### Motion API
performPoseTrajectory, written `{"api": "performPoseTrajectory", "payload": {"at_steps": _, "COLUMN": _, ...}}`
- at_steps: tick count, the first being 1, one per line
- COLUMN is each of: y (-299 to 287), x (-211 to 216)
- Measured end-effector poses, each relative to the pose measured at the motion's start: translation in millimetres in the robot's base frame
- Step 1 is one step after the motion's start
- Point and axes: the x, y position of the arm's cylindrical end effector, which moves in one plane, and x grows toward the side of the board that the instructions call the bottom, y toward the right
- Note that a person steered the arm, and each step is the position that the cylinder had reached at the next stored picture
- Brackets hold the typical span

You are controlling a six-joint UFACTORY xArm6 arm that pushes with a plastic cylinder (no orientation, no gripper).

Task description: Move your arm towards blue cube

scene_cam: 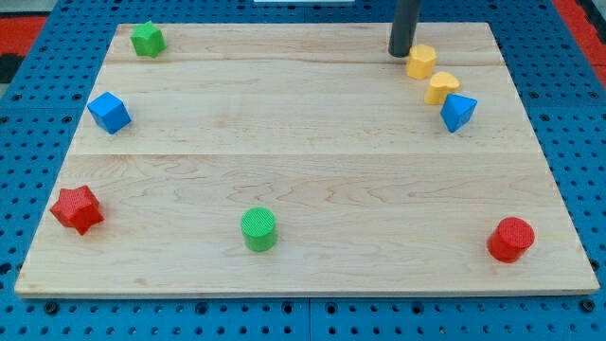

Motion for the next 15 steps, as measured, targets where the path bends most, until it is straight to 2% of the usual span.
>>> {"api": "performPoseTrajectory", "payload": {"at_steps": 2, "y": 9.5, "x": 1.3}}
{"api": "performPoseTrajectory", "payload": {"at_steps": 4, "y": -47.3, "x": 1.3}}
{"api": "performPoseTrajectory", "payload": {"at_steps": 7, "y": -47.7, "x": -0.6}}
{"api": "performPoseTrajectory", "payload": {"at_steps": 8, "y": -64.3, "x": -11.8}}
{"api": "performPoseTrajectory", "payload": {"at_steps": 10, "y": -136.1, "x": -23.6}}
{"api": "performPoseTrajectory", "payload": {"at_steps": 11, "y": -152.6, "x": 14.9}}
{"api": "performPoseTrajectory", "payload": {"at_steps": 12, "y": -183.4, "x": 18.2}}
{"api": "performPoseTrajectory", "payload": {"at_steps": 13, "y": -238.0, "x": 19.3}}
{"api": "performPoseTrajectory", "payload": {"at_steps": 15, "y": -386.4, "x": 54.0}}
